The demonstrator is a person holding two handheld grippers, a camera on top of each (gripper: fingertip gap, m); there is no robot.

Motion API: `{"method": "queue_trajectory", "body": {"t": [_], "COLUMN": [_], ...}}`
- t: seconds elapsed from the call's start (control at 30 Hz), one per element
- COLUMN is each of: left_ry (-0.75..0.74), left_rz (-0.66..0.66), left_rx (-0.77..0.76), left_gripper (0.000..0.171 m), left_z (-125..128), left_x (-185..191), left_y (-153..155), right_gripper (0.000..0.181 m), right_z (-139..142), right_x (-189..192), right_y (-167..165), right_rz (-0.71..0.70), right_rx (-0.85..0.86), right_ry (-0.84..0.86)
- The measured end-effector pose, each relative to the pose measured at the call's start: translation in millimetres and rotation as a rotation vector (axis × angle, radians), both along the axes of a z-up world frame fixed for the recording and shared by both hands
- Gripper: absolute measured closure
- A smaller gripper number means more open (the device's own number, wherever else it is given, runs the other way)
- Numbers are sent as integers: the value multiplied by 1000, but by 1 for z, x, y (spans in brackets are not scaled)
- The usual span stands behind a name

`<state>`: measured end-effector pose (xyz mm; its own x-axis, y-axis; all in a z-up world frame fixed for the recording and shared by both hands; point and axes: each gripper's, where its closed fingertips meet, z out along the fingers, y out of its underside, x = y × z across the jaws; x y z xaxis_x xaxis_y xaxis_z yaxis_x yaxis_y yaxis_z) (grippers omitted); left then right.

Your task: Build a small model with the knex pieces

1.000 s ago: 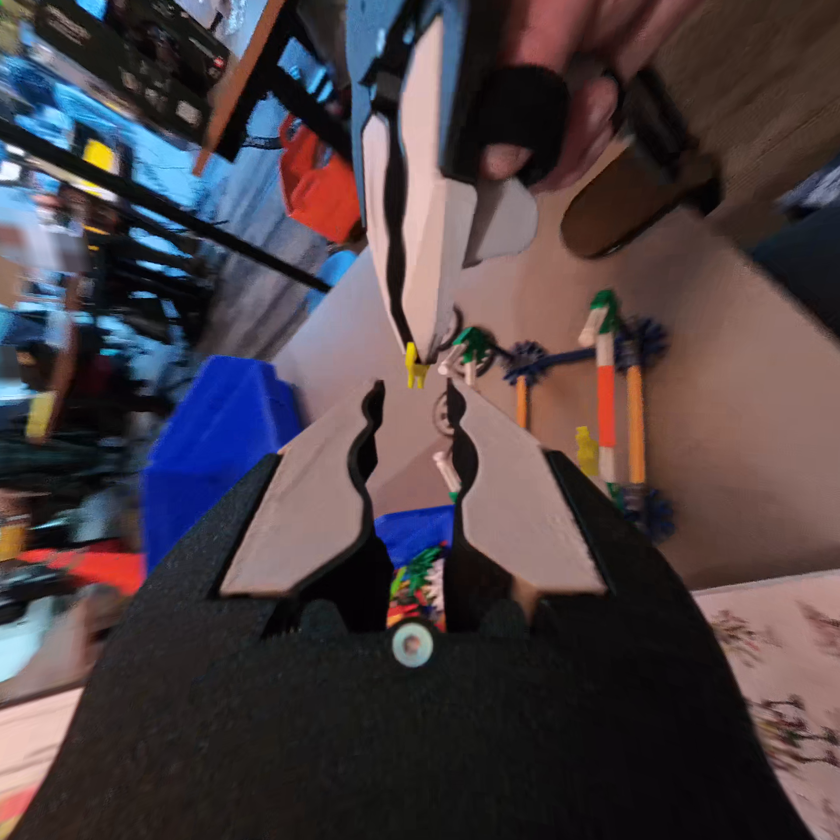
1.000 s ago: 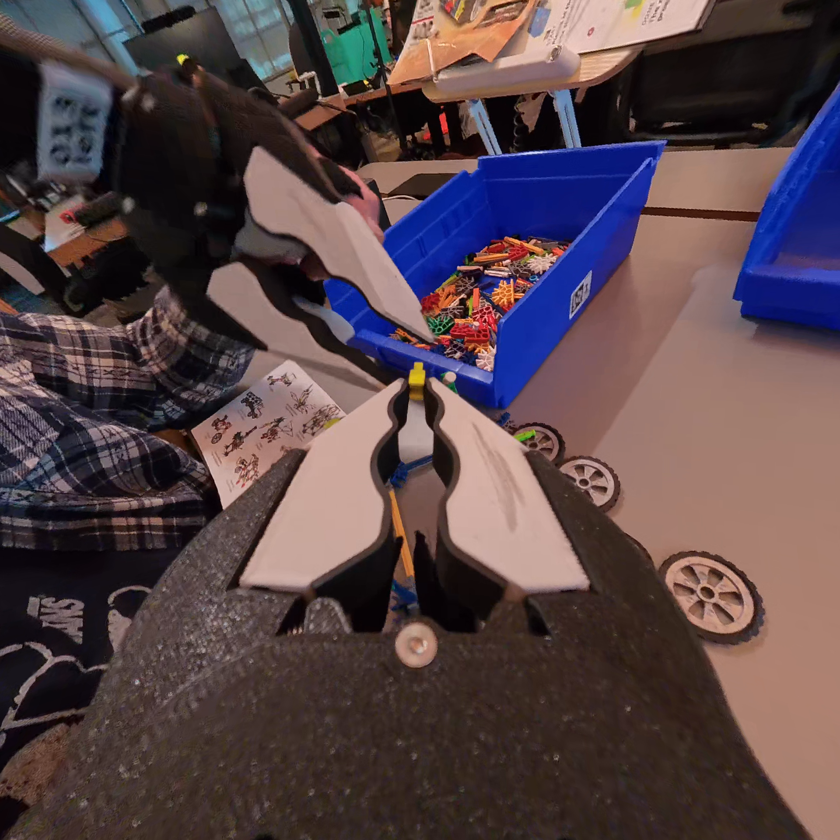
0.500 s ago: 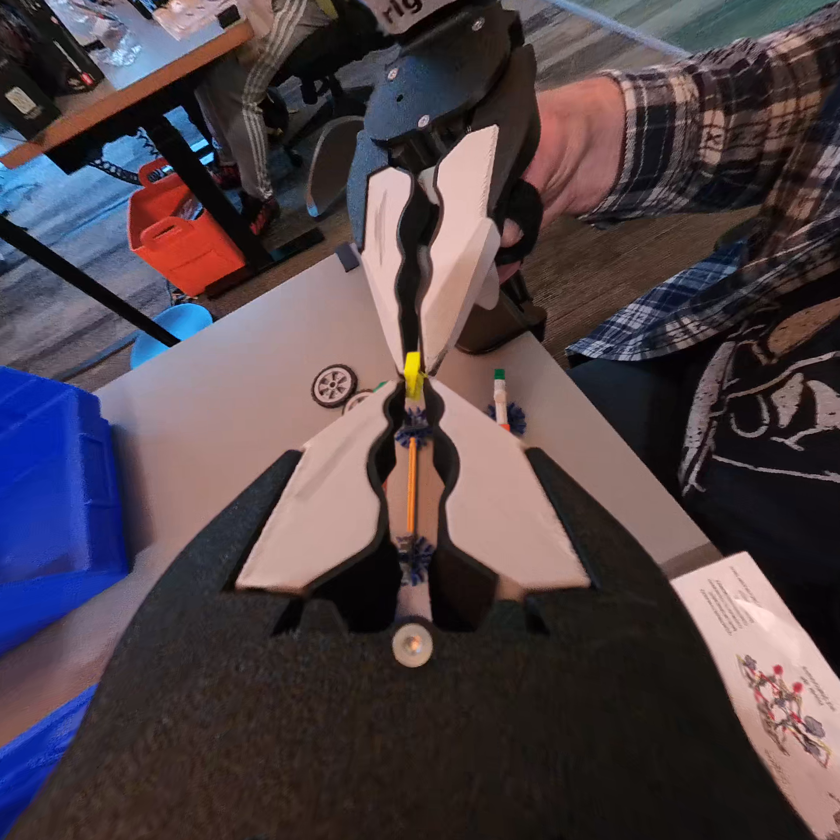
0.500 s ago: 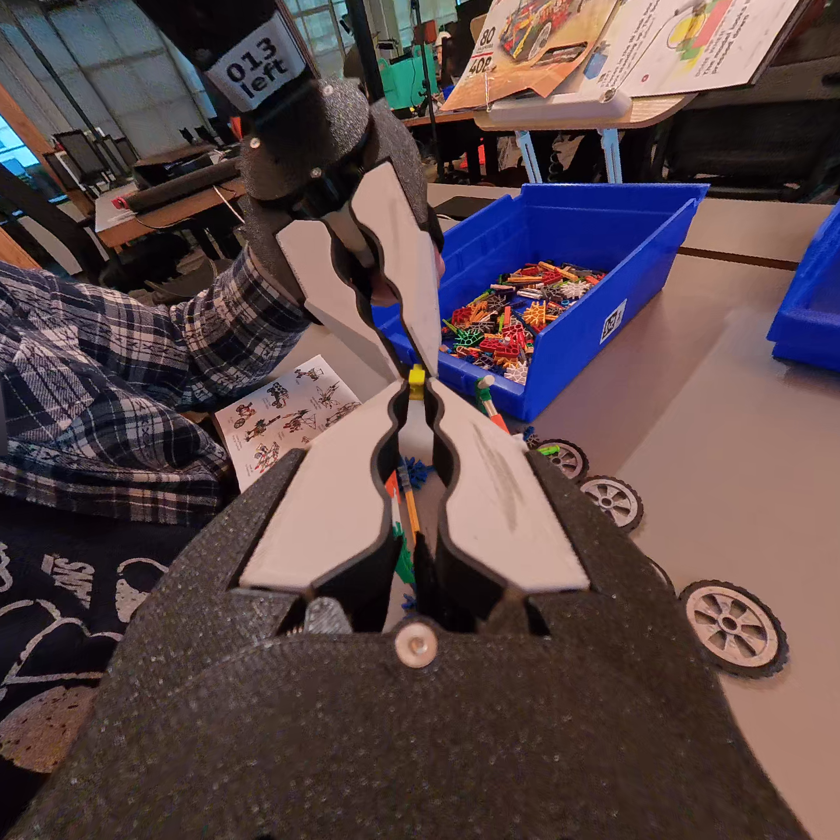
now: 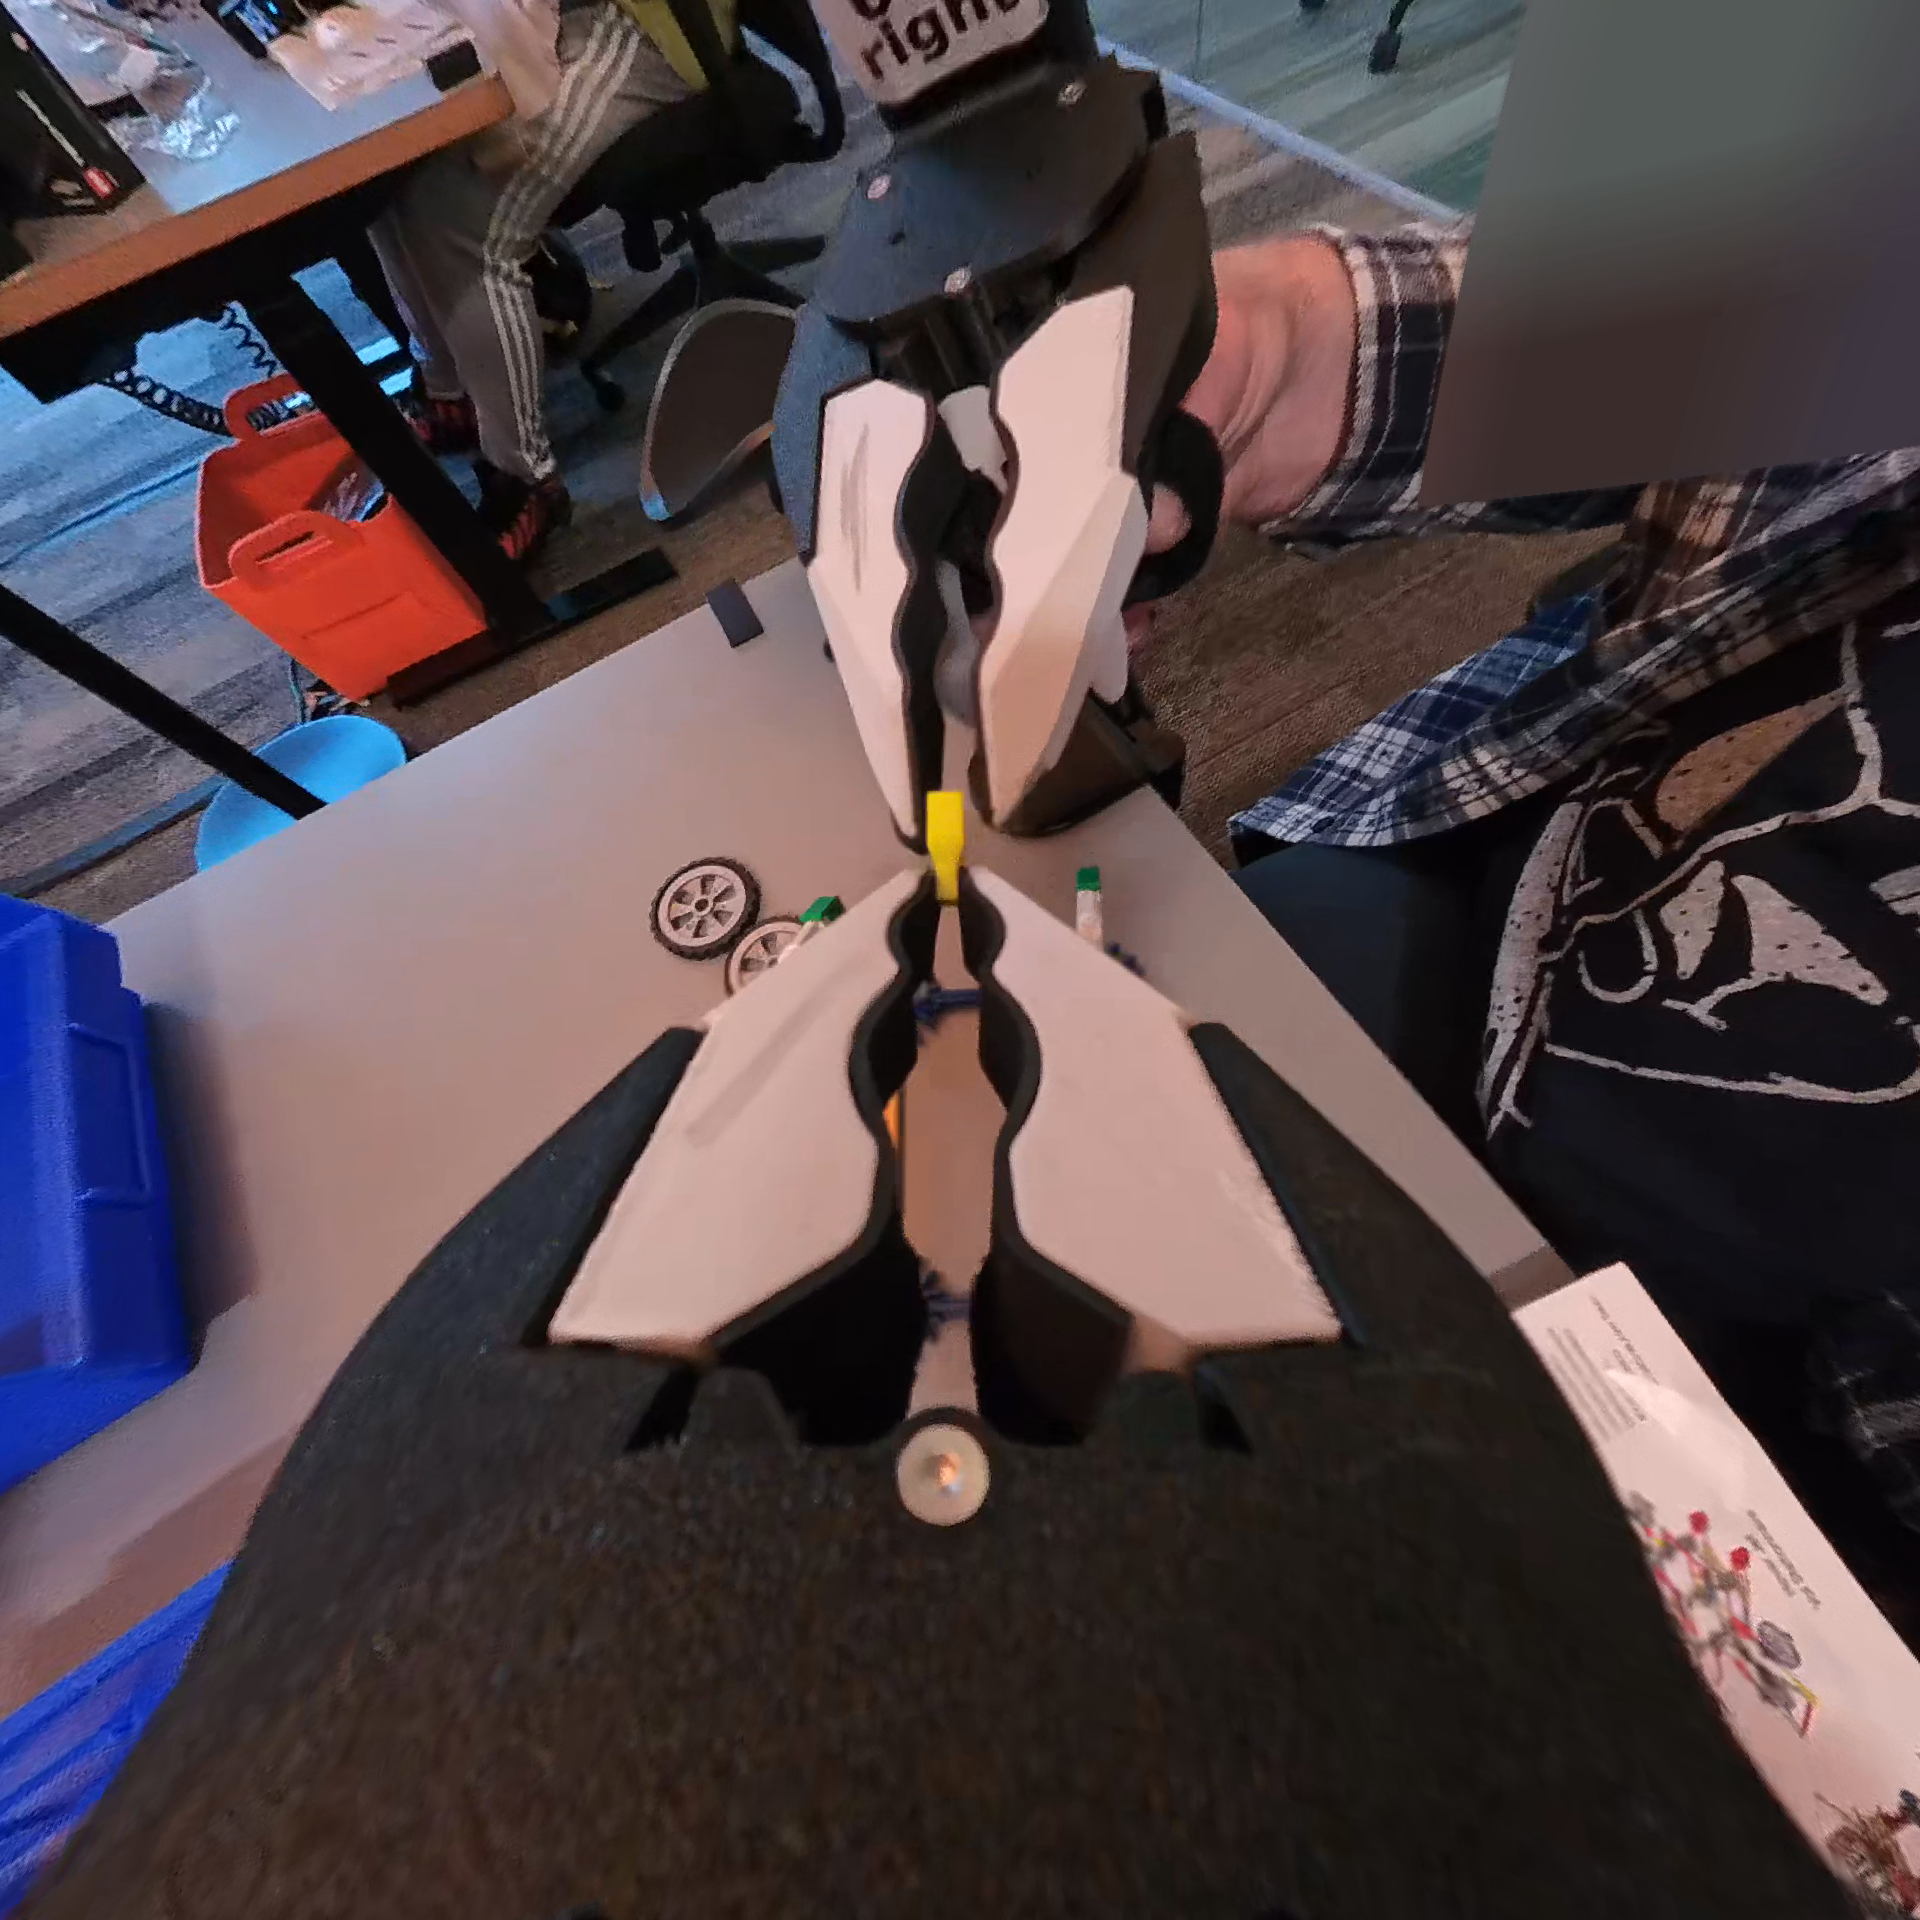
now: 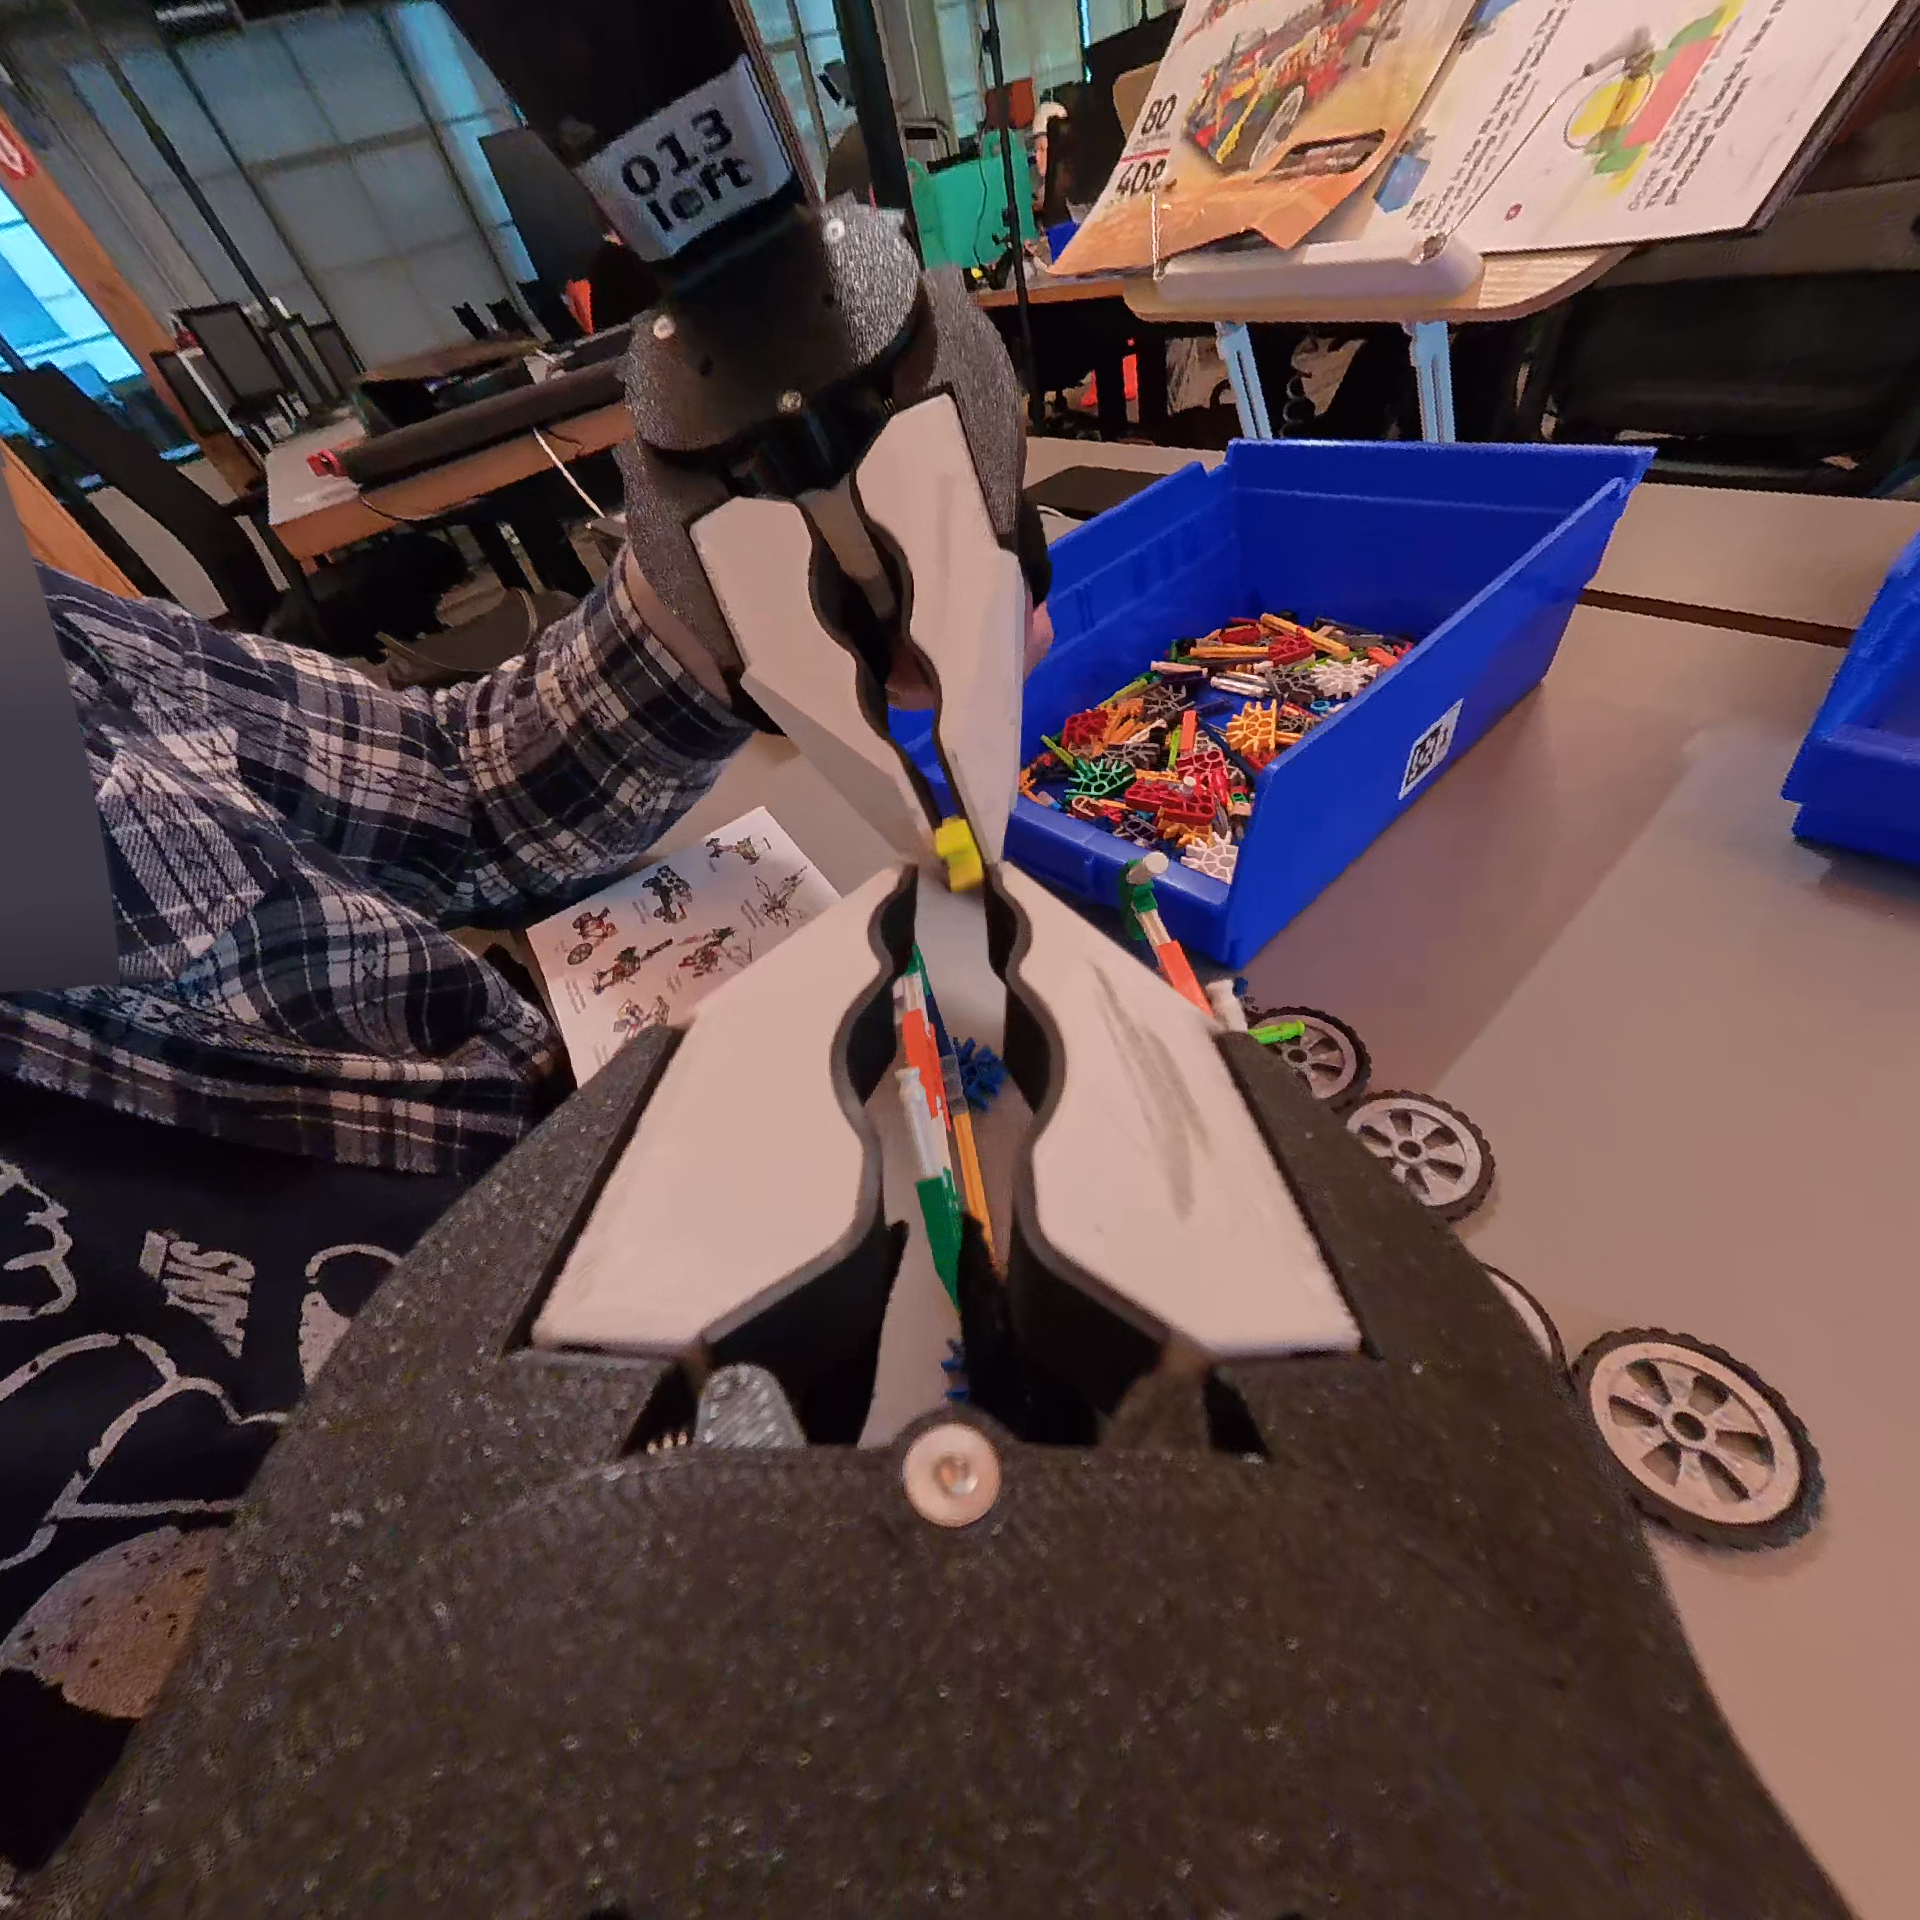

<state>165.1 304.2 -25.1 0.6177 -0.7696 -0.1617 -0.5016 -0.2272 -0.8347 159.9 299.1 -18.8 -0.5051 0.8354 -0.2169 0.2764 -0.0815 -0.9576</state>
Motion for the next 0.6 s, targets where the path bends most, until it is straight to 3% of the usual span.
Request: {"method": "queue_trajectory", "body": {"t": [0.23,0.6], "left_ry": [158,317], "left_rz": [4,-51], "left_rx": [-68,-205], "left_gripper": [170,170], "left_z": [-17,-44], "left_x": [-5,11], "left_y": [-10,-26], "right_gripper": [163,155], "right_z": [-14,-51], "right_x": [11,19], "right_y": [7,-13], "right_rz": [-37,4], "right_rx": [150,361], "right_ry": [-45,-146]}}
